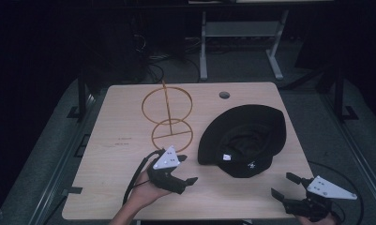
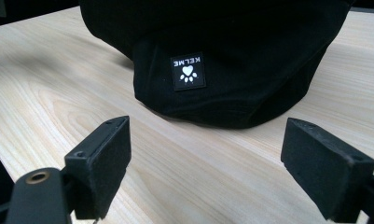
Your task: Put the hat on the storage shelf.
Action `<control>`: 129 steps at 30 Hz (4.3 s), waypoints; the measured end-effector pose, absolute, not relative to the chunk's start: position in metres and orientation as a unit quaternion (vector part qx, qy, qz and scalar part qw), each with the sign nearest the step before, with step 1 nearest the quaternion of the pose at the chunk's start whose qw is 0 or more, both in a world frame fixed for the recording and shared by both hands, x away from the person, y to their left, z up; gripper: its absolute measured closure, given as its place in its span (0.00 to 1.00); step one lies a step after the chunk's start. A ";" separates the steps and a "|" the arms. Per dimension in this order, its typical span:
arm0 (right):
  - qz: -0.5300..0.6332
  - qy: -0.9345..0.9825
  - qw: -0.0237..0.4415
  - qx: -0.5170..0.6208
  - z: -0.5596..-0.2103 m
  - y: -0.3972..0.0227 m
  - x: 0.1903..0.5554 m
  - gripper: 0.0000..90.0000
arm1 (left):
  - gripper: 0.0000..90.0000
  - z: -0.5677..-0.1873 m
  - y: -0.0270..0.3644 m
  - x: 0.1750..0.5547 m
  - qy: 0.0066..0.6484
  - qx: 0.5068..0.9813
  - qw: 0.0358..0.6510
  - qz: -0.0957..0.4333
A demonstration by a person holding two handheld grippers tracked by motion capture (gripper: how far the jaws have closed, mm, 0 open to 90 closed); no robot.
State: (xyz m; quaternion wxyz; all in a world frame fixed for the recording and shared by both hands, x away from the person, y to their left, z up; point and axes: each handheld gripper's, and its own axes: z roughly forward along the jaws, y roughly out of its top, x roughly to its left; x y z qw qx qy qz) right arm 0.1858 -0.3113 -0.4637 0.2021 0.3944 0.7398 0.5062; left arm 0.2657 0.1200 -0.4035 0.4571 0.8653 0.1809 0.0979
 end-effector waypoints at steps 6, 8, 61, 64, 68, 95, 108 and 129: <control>0.507 0.739 0.204 0.393 -0.463 -0.312 0.186 0.17 | 0.22 -0.401 0.104 0.271 0.169 0.868 0.457 0.093; 0.508 0.739 0.204 0.393 -0.463 -0.313 0.186 0.17 | 0.23 -0.401 0.100 0.273 0.165 0.871 0.453 0.091; 0.527 0.716 0.213 0.405 -0.462 -0.318 0.186 0.17 | 0.95 -0.398 0.040 0.301 0.093 0.876 0.472 0.007; 0.531 0.711 0.218 0.406 -0.461 -0.318 0.188 0.17 | 0.95 -0.395 0.042 0.300 0.094 0.868 0.487 -0.003; 0.538 0.703 0.222 0.409 -0.460 -0.316 0.190 0.17 | 0.95 -0.392 0.045 0.299 0.095 0.862 0.497 -0.011; 0.577 0.661 0.158 0.453 -0.455 -0.298 0.234 0.21 | 0.95 -0.391 0.065 0.293 0.098 0.834 0.542 -0.041; 0.592 0.659 0.114 0.450 -0.463 -0.285 0.244 0.64 | 0.95 -0.396 0.066 0.295 0.105 0.830 0.546 -0.045; 0.585 0.664 0.178 0.430 -0.447 -0.279 0.235 0.96 | 0.95 -0.397 0.078 0.293 0.106 0.841 0.530 -0.024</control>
